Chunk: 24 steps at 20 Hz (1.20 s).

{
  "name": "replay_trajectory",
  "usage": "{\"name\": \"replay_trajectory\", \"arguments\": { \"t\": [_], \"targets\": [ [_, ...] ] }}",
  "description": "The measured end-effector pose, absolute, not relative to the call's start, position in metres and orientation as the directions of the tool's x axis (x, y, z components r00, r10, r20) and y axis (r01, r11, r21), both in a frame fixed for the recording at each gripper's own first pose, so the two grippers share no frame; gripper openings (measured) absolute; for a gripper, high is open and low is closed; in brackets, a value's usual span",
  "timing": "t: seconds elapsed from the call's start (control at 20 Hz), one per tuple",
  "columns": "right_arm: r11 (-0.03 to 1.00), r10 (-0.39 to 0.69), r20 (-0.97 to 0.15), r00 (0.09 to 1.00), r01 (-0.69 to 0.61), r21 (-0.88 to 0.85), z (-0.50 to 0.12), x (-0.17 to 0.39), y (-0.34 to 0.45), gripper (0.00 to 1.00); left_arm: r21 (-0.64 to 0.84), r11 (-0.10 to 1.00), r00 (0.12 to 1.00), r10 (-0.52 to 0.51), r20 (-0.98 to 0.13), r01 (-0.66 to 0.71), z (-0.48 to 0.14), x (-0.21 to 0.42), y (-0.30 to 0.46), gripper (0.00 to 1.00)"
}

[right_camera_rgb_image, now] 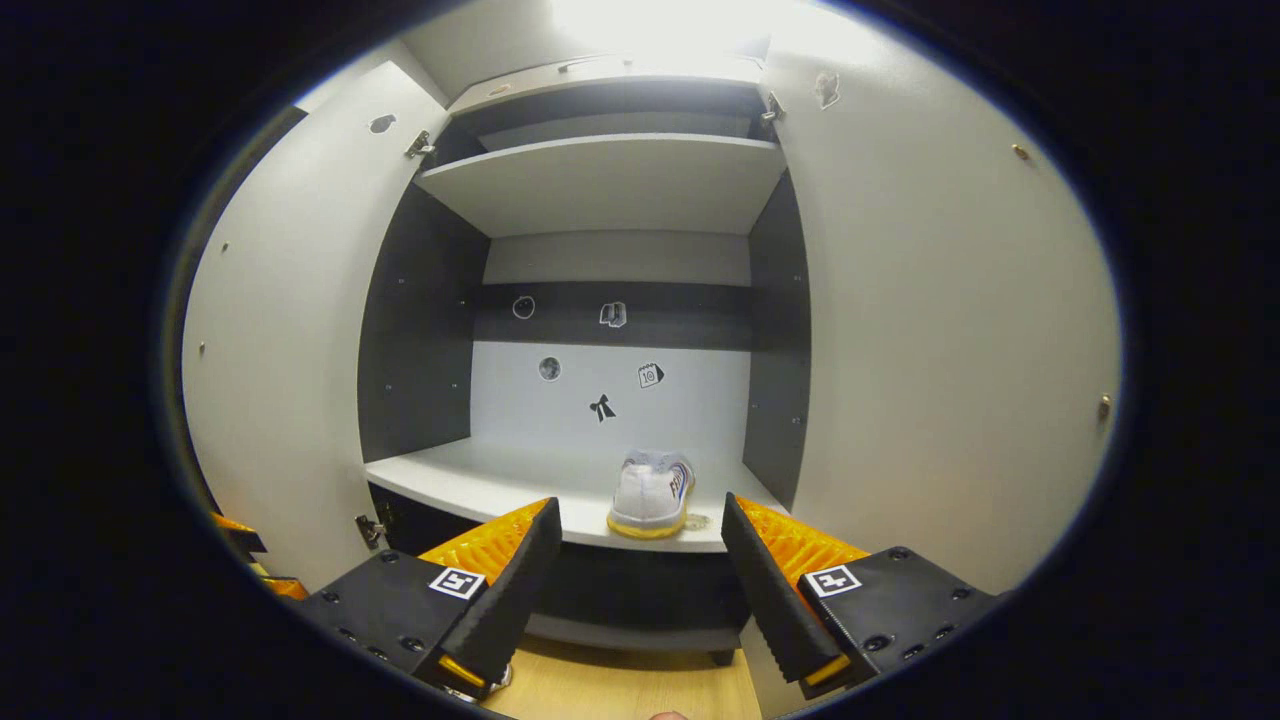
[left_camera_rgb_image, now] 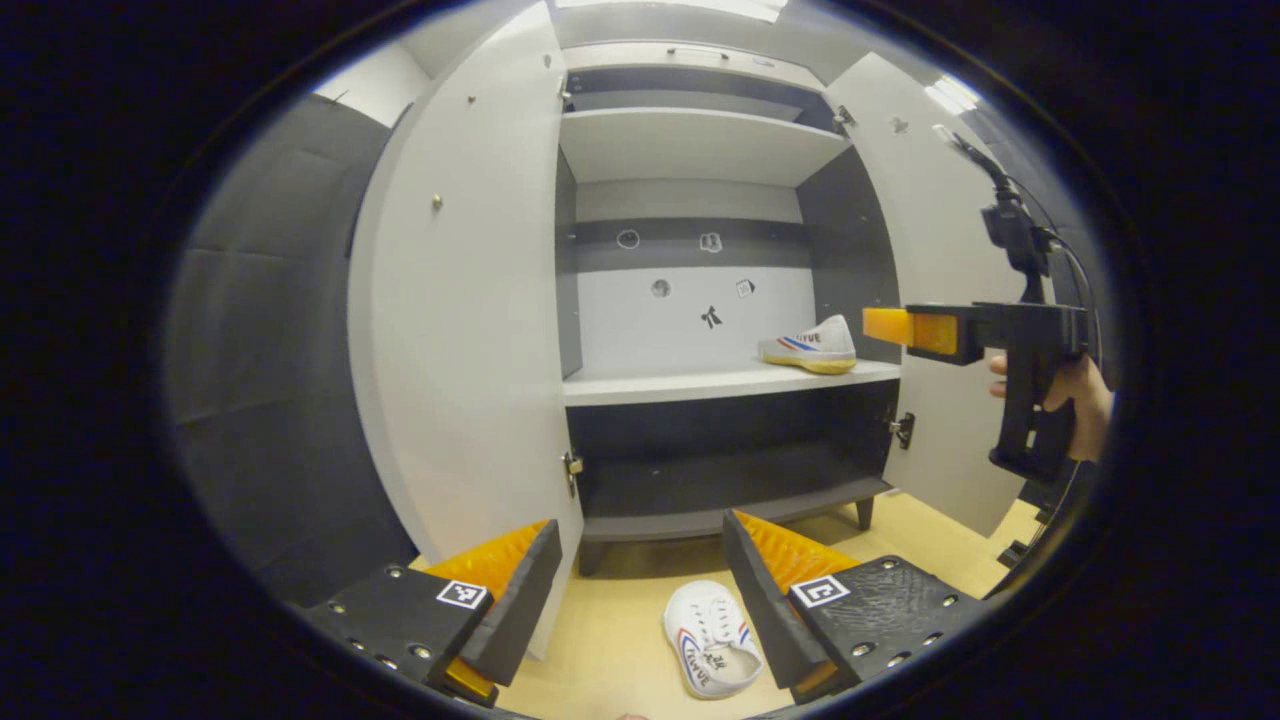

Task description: Grab one shoe with the right hand and put it into the shoe cabinet, grab the other shoe with the left hand and put it into the shoe cabinet; then close the right door with the right hand and the left door with the left hand.

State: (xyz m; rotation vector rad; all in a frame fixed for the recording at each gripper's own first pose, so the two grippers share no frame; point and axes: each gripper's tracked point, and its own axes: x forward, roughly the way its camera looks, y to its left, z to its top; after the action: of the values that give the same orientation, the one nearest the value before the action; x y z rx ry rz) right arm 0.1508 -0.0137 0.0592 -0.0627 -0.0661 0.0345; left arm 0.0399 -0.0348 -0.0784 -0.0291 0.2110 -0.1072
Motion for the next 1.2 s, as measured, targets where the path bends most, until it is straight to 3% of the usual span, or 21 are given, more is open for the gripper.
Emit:
{"name": "replay_trajectory", "arguments": {
  "t": [0.1, 0.35, 0.75, 1.0, 1.2],
  "targets": [
    [0.996, 0.044, 0.057, 0.997, -0.040, -0.081, 0.051, 0.135, -0.014, 0.96, -0.049, 0.992, 0.962, -0.124, -0.244, 0.115, -0.097, 0.049, -0.041, 0.93],
    [0.986, 0.100, 0.026, 0.995, -0.095, -0.134, 0.038, 0.121, 0.001, 1.00, -0.056, 0.988, 0.913, -0.152, -0.378, 0.142, -0.165, 0.063, -0.056, 0.94],
    [0.980, 0.120, -0.046, 0.992, -0.126, -0.151, 0.019, 0.093, 0.007, 0.98, -0.066, 0.980, 0.743, -0.186, -0.643, 0.189, -0.278, 0.054, -0.078, 0.94],
    [0.991, 0.085, -0.073, 0.994, -0.092, -0.100, 0.007, 0.079, -0.004, 0.98, -0.104, 0.983, 0.646, -0.180, -0.742, 0.154, -0.324, 0.046, -0.074, 0.94],
    [0.994, 0.049, -0.100, 0.994, -0.059, -0.091, -0.004, 0.072, -0.019, 0.98, -0.118, 0.979, 0.630, -0.196, -0.752, 0.165, -0.333, 0.044, -0.074, 0.95]
  ]
}}
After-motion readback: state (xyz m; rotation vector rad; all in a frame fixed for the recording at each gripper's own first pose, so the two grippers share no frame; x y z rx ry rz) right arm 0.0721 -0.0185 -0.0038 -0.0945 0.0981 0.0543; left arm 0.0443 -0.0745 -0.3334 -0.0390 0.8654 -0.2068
